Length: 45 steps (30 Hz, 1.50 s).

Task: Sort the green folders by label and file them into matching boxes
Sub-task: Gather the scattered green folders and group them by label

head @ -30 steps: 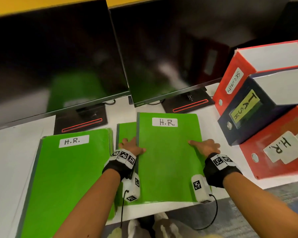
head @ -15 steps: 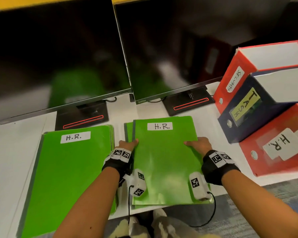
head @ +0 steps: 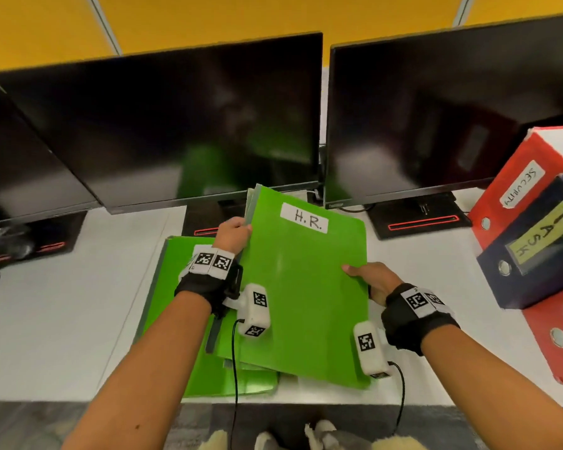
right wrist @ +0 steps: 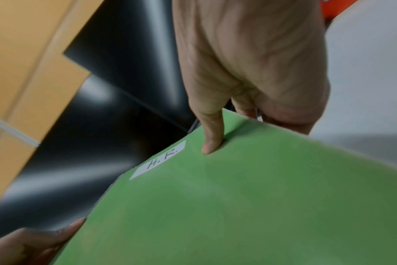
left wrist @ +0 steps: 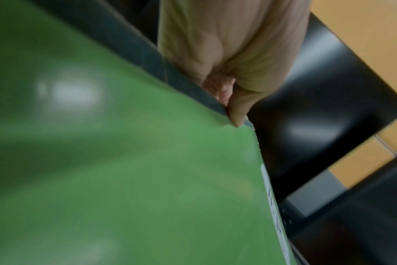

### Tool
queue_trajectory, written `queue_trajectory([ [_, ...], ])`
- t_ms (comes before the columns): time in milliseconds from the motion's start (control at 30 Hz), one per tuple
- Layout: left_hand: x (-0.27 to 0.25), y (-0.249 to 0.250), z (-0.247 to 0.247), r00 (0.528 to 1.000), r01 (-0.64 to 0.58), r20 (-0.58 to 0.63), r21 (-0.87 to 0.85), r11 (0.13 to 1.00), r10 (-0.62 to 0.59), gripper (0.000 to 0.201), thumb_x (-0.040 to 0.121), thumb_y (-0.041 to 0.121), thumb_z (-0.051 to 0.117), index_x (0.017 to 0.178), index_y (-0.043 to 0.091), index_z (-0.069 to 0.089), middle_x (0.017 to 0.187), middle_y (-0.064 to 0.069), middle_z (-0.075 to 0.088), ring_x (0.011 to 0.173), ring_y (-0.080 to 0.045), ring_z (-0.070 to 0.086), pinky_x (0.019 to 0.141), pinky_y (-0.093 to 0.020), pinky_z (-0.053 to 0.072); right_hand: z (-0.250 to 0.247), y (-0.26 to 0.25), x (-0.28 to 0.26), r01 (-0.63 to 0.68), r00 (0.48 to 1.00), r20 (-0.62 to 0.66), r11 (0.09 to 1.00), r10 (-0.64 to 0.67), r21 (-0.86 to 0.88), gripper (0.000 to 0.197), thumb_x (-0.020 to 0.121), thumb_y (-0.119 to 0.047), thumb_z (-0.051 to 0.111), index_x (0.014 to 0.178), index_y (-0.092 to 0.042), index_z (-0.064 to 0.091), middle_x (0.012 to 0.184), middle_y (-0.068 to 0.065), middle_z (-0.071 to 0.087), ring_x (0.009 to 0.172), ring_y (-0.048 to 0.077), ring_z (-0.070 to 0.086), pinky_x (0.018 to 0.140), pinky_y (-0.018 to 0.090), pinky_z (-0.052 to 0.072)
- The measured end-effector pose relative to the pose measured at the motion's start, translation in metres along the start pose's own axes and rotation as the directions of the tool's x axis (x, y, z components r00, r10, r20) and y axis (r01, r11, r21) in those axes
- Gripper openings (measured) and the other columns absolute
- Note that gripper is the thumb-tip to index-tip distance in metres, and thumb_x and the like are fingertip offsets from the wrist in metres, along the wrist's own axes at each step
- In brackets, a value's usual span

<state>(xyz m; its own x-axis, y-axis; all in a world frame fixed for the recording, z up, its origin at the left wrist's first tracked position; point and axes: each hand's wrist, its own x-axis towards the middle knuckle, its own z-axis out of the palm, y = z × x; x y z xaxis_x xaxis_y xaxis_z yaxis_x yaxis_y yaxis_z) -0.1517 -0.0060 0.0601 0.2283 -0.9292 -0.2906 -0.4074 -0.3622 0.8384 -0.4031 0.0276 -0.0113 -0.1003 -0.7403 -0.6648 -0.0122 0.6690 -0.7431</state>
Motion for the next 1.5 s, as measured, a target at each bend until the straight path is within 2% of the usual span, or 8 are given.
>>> queue_trajectory([
  [167,0.010,-0.007,-0.063,0.986,-0.086,-0.155,-0.211,0.974,0.054,0.012,0.089,0.004,0.052,0.090,0.002,0.064,0.087,-0.013,0.058,0.083,-0.021,0.053,0.082,-0.040,0.047,0.057,-0.031,-0.010,0.140,0.987,0.066,0.988,-0.144,0.060,0.034,0.086,-0.006,0.062,0.118,0.006,0.056,0.111,0.018,0.062,0.081,0.027,0.062,0.081,0.042,0.052],
  [433,0.023,0.011,-0.171,0.798,-0.371,-0.540,-0.087,0.924,0.270,0.029,0.091,0.002,0.046,0.064,0.015,0.049,0.059,0.005,0.039,0.050,0.003,0.040,0.054,-0.014,0.032,0.105,-0.017,-0.018,0.130,0.956,0.261,0.991,-0.133,0.031,0.034,0.090,-0.001,0.054,0.123,0.004,0.052,0.113,0.024,0.061,0.079,0.026,0.061,0.076,0.037,0.052],
  [700,0.011,0.031,-0.202,0.803,-0.577,-0.437,-0.400,0.712,0.406,0.024,0.091,0.004,0.044,0.077,0.020,0.055,0.073,0.001,0.055,0.069,-0.010,0.048,0.076,-0.032,0.041,0.146,0.036,-0.015,0.049,0.985,0.170,0.996,-0.037,-0.071,0.028,0.089,0.008,0.047,0.116,0.006,0.057,0.090,0.018,0.065,0.074,0.027,0.061,0.083,0.047,0.049],
  [900,-0.001,-0.003,-0.187,0.918,-0.339,-0.073,-0.656,0.675,0.390,0.034,0.094,-0.005,0.028,0.089,0.010,0.058,0.074,0.008,0.072,0.069,-0.003,0.067,0.066,-0.019,0.053,0.159,0.009,-0.026,0.062,0.991,0.104,0.972,-0.087,0.225,0.028,0.099,-0.028,0.038,0.098,-0.009,0.058,0.101,0.006,0.052,0.088,0.021,0.049,0.081,0.038,0.040],
  [1033,-0.008,-0.039,-0.177,0.973,-0.140,0.054,-0.634,0.760,0.224,0.032,0.084,0.005,0.044,0.070,0.021,0.068,0.116,0.000,0.061,0.105,-0.003,0.053,0.095,-0.019,0.033,0.139,-0.008,-0.034,0.070,0.970,0.187,0.916,-0.154,0.394,0.043,0.096,-0.050,0.030,0.098,-0.016,0.057,0.091,0.001,0.055,0.083,0.018,0.049,0.071,0.030,0.035],
  [1133,-0.017,-0.063,-0.182,0.976,-0.084,0.119,-0.565,0.821,0.182,0.023,0.075,0.010,0.049,0.076,0.024,0.068,0.132,-0.001,0.050,0.133,-0.011,0.032,0.105,-0.023,0.022,0.135,-0.011,-0.040,0.014,0.942,0.298,0.905,-0.154,0.424,0.027,0.087,-0.038,0.051,0.080,-0.015,0.063,0.081,0.006,0.063,0.070,0.018,0.061,0.063,0.026,0.047],
  [1267,-0.023,-0.097,-0.197,0.960,-0.010,0.243,-0.468,0.884,0.140,0.057,0.086,-0.016,0.029,0.071,0.013,0.076,0.140,-0.015,0.043,0.139,-0.024,0.030,0.115,-0.035,0.025,0.145,-0.008,-0.038,0.089,0.946,0.288,0.974,-0.148,0.207,0.020,0.093,-0.001,0.042,0.101,-0.004,0.060,0.072,0.003,0.074,0.059,0.012,0.070,0.050,0.019,0.053],
  [1500,-0.023,-0.134,-0.196,0.953,0.249,0.248,-0.311,0.917,-0.174,0.044,0.088,-0.013,0.027,0.118,0.003,0.055,0.110,-0.013,0.057,0.079,-0.013,0.061,0.075,-0.021,0.047,0.161,0.016,-0.038,0.121,0.969,0.216,0.993,-0.122,0.014,0.037,0.091,0.012,0.038,0.122,-0.006,0.049,0.107,0.018,0.060,0.075,0.023,0.061,0.053,0.024,0.056],
])
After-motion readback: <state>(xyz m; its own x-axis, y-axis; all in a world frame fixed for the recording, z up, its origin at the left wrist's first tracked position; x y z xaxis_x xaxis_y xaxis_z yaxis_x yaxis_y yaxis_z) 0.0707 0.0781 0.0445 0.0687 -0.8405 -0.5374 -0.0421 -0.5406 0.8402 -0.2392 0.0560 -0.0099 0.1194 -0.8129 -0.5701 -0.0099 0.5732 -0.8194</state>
